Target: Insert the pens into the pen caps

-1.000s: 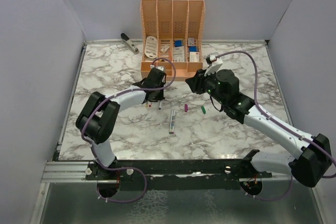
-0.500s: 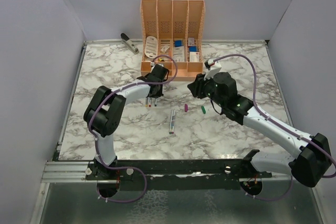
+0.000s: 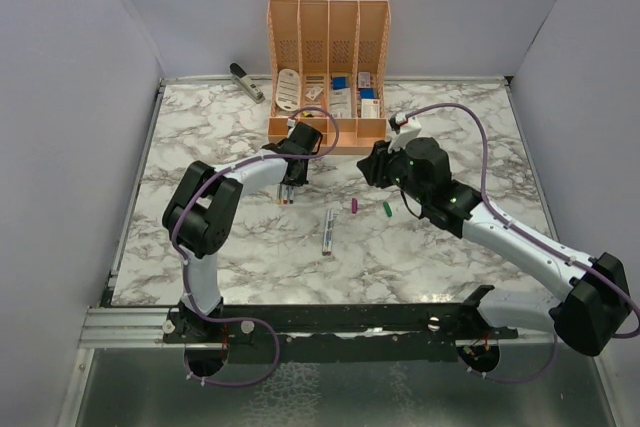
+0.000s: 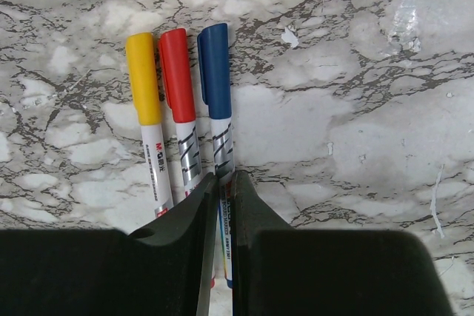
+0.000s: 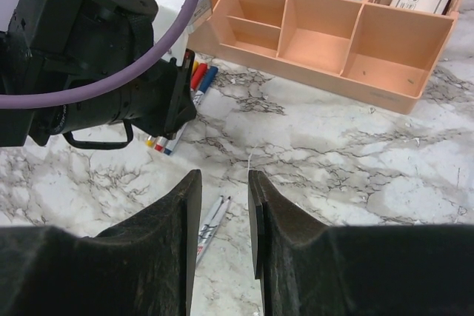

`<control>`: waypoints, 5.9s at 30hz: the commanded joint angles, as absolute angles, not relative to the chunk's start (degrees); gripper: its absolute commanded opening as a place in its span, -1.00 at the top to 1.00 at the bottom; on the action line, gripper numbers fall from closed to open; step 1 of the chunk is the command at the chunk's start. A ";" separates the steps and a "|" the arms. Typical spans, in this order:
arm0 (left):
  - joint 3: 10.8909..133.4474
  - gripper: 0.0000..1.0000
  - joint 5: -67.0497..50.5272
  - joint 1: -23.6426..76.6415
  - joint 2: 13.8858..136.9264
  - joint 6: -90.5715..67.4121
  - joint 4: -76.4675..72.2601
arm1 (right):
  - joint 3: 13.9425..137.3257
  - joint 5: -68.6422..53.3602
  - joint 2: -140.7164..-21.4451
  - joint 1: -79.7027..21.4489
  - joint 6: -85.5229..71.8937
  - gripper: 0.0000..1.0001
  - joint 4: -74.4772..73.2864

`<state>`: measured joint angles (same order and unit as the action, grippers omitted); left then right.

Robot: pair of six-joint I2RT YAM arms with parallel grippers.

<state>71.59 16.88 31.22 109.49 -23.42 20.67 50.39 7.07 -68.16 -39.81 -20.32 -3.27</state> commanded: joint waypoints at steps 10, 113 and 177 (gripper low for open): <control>73.10 0.57 14.17 31.04 109.26 -23.69 21.85 | 50.83 7.09 -69.52 -40.17 -20.49 0.39 -2.14; 57.58 0.34 5.07 49.64 96.78 -27.70 23.67 | 48.30 14.92 -74.92 -40.16 -29.43 0.49 -15.21; 67.65 0.41 1.07 46.27 116.50 -17.99 40.37 | 50.55 30.88 -67.53 -40.17 -34.26 0.48 -21.68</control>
<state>72.69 2.20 46.89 109.34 -19.73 38.92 48.49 28.21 -68.01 -39.81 -32.88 -20.67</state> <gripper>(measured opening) 0.308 0.262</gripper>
